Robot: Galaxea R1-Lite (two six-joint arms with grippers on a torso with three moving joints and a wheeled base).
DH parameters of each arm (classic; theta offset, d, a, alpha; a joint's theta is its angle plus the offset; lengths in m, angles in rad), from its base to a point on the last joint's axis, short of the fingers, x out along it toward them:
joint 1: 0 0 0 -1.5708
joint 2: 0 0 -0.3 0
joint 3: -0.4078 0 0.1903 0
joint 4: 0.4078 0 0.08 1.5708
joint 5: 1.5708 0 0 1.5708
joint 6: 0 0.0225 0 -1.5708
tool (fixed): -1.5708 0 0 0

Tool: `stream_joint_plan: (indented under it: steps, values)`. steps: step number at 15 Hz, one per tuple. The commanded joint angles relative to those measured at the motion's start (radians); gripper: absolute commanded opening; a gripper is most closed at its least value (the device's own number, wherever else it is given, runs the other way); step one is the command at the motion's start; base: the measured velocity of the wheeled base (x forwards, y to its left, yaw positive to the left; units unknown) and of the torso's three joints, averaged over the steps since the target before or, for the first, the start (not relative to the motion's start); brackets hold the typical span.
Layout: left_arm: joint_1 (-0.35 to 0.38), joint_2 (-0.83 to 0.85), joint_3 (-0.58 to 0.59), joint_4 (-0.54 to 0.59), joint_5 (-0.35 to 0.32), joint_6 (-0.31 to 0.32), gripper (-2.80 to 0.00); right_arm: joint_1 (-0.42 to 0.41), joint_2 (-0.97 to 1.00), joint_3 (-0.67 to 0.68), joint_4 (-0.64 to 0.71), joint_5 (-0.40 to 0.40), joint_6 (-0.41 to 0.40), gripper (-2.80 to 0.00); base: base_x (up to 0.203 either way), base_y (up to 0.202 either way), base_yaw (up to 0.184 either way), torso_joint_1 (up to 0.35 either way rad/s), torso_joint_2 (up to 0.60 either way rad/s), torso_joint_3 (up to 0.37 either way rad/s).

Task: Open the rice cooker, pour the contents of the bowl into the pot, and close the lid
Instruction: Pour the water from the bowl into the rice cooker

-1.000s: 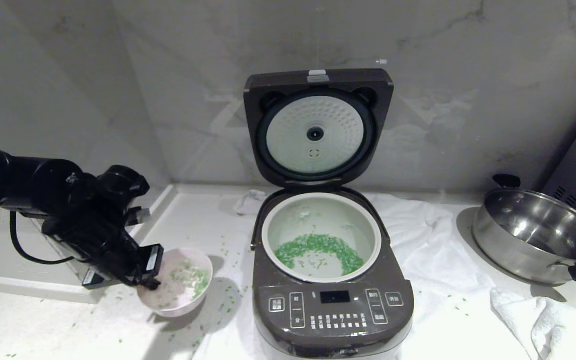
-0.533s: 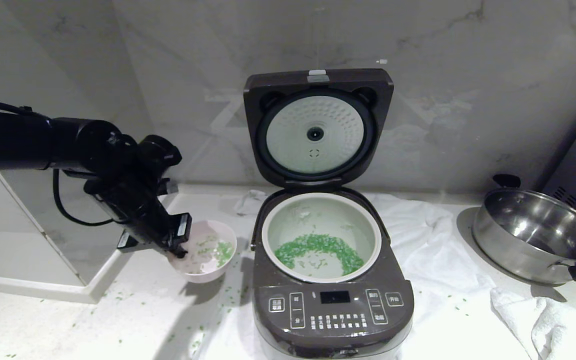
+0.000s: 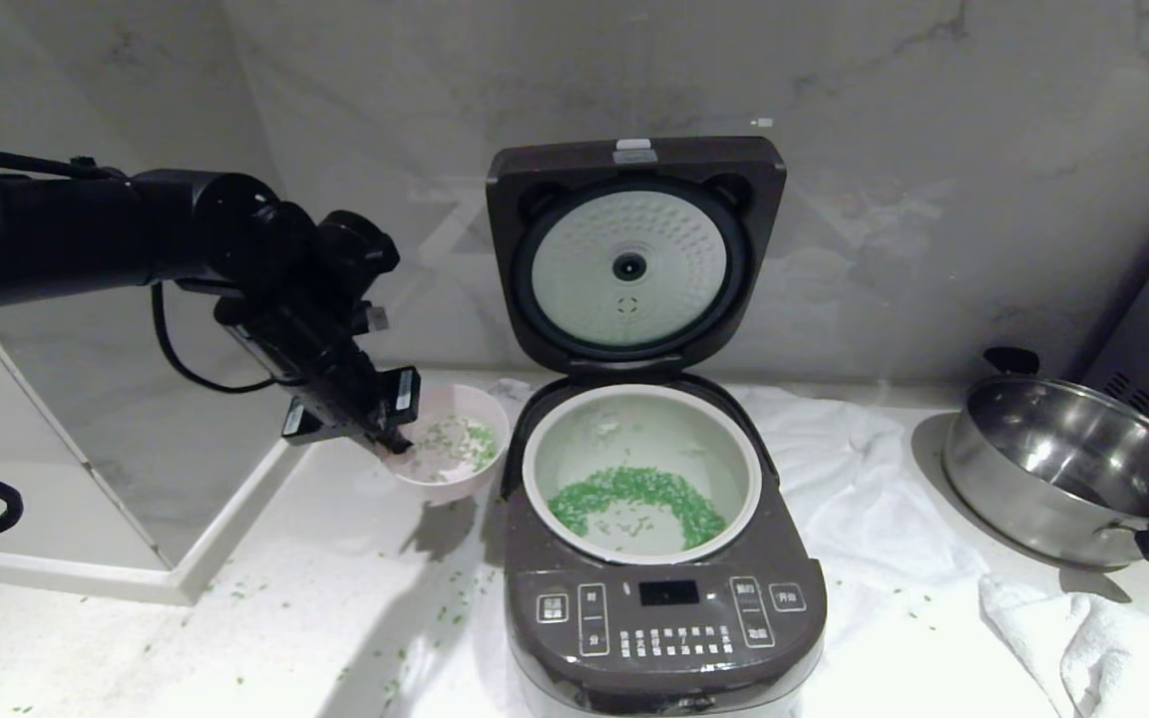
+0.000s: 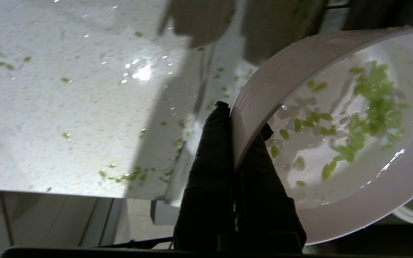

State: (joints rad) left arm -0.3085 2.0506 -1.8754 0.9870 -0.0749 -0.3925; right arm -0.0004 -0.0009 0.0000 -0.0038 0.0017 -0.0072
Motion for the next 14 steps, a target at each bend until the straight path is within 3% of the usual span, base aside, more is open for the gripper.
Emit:
stream_joint_plan:
  steps: [1, 14]
  values:
    - [-0.049, 0.022, -0.058, 0.005, 0.000, -0.039, -2.80, 0.000, 0.001, 0.002, 0.000, 0.000, 0.000, -2.80, 0.000, 0.000, 0.000, 0.000, 0.00, 0.000]
    - [-0.309, 0.070, -0.074, -0.166, 0.037, -0.197, -2.80, -0.001, 0.001, 0.002, -0.001, 0.000, 0.000, -2.80, 0.000, 0.000, 0.000, 0.000, 0.00, 0.000]
